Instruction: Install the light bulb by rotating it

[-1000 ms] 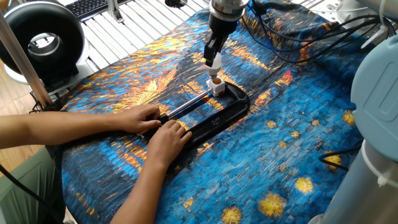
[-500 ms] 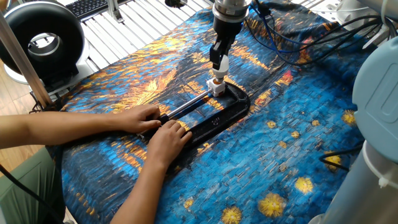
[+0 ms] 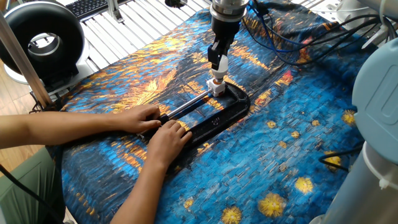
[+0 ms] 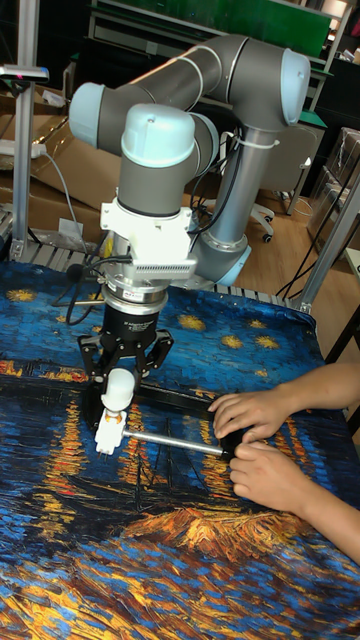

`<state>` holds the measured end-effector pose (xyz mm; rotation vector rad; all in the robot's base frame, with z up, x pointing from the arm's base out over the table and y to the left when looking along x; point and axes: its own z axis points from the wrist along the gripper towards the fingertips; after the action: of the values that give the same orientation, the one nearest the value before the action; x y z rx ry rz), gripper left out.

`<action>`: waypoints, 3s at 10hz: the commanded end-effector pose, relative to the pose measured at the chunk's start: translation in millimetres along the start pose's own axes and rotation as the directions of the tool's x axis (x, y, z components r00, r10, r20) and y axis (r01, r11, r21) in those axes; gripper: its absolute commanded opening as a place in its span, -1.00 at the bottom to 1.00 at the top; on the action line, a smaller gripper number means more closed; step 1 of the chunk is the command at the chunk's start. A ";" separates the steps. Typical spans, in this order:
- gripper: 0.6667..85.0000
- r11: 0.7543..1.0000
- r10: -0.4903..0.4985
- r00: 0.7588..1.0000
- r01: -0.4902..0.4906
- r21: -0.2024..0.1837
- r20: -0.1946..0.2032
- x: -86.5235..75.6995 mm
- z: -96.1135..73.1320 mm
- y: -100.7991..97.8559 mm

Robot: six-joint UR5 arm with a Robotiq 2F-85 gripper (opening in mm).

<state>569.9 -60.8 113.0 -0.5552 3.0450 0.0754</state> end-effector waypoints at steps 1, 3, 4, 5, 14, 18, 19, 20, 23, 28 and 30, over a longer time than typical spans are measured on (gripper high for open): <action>-0.45 1.000 0.004 1.000 -0.004 -0.012 0.018 -5.9 -2.2 3.4; -0.45 1.000 -0.003 1.000 0.004 -0.014 0.029 -7.4 -0.3 1.9; -0.45 1.000 -0.008 0.999 0.008 -0.011 0.034 -7.8 0.8 -0.4; -0.45 1.000 -0.017 0.999 0.017 -0.011 0.044 -8.3 3.3 -2.8; -0.44 1.000 -0.008 1.000 0.009 -0.006 0.029 11.0 10.9 -13.8; -0.45 1.000 0.023 1.000 -0.023 0.009 -0.007 22.7 8.6 -15.6; -0.45 1.000 0.026 1.000 -0.026 0.009 0.002 18.6 10.6 -12.9; -0.45 1.000 0.026 1.000 -0.026 0.006 0.012 15.2 11.9 -10.6; -0.49 0.999 0.033 0.999 -0.033 0.019 -0.002 8.1 6.5 -6.2; -0.48 0.998 -0.067 0.997 0.067 -0.001 0.032 -9.7 12.9 4.0; -0.47 0.996 -0.087 0.996 0.087 -0.001 0.007 -2.4 12.9 1.9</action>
<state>572.6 -59.0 100.3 -0.6325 3.0150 0.0618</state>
